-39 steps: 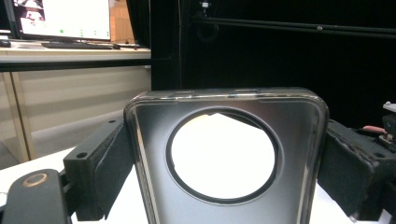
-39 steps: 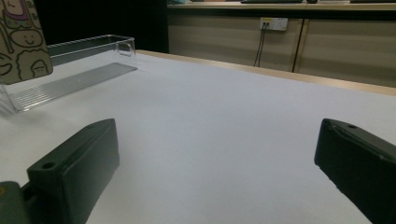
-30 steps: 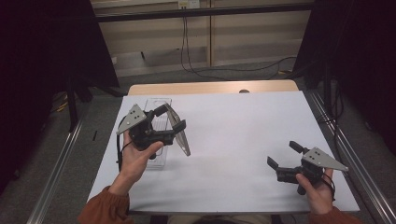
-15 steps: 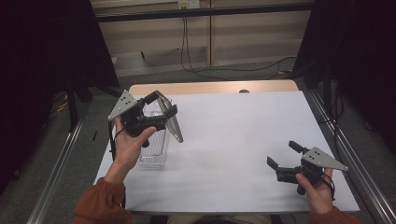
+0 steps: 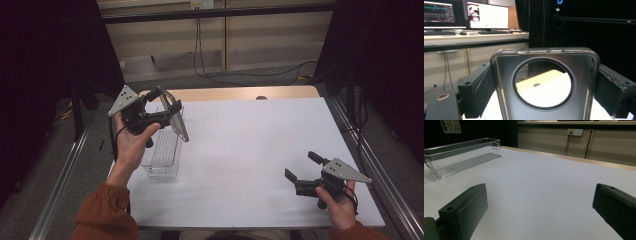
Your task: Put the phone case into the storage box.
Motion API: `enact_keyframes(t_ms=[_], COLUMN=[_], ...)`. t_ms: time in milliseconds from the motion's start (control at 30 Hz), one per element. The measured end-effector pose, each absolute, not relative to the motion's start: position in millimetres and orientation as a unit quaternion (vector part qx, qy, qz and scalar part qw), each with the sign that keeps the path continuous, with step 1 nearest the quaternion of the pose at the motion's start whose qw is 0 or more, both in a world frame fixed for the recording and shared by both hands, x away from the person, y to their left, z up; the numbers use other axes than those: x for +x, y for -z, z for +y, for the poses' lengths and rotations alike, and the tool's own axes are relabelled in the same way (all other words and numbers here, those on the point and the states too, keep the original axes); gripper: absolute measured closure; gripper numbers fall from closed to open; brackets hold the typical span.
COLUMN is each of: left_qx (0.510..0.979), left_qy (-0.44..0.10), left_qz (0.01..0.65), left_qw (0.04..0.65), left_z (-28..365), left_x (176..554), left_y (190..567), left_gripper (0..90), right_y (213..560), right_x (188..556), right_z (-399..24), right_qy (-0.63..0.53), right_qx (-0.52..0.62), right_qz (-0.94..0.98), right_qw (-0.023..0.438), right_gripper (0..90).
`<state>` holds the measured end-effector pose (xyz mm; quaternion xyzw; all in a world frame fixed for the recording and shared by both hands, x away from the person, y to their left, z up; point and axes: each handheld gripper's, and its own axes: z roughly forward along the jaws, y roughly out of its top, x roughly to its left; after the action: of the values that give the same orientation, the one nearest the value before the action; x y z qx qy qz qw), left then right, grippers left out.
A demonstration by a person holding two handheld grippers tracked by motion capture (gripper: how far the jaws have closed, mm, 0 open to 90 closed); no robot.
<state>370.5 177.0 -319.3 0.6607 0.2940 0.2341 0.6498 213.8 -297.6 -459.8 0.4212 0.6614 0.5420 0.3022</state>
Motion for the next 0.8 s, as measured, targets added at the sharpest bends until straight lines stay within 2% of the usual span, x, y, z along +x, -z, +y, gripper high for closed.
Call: enact_keyframes(t_ms=[400, 433, 467, 800], left_qx=[0.655, 0.642, 0.652, 0.650], left_qy=[-0.259, -0.256, -0.262, -0.270], left_qz=[0.325, 0.334, 0.330, 0.337], left_qw=[0.631, 0.641, 0.630, 0.626], left_z=[191, 189, 192, 192], left_x=[390, 393, 395, 409], left_y=[319, 320, 320, 323], left_gripper=[11.9, 11.9, 11.9, 11.8], right_y=[460, 460, 460, 460], right_x=[214, 214, 214, 214], right_z=[-298, -298, -298, -299], right_qy=[-0.545, -0.545, -0.545, -0.545], right_qx=[0.421, 0.422, 0.421, 0.420], right_qz=[0.660, 0.660, 0.661, 0.662], right_qw=[0.301, 0.299, 0.298, 0.298], right_gripper=[0.0, 0.0, 0.0, 0.0])
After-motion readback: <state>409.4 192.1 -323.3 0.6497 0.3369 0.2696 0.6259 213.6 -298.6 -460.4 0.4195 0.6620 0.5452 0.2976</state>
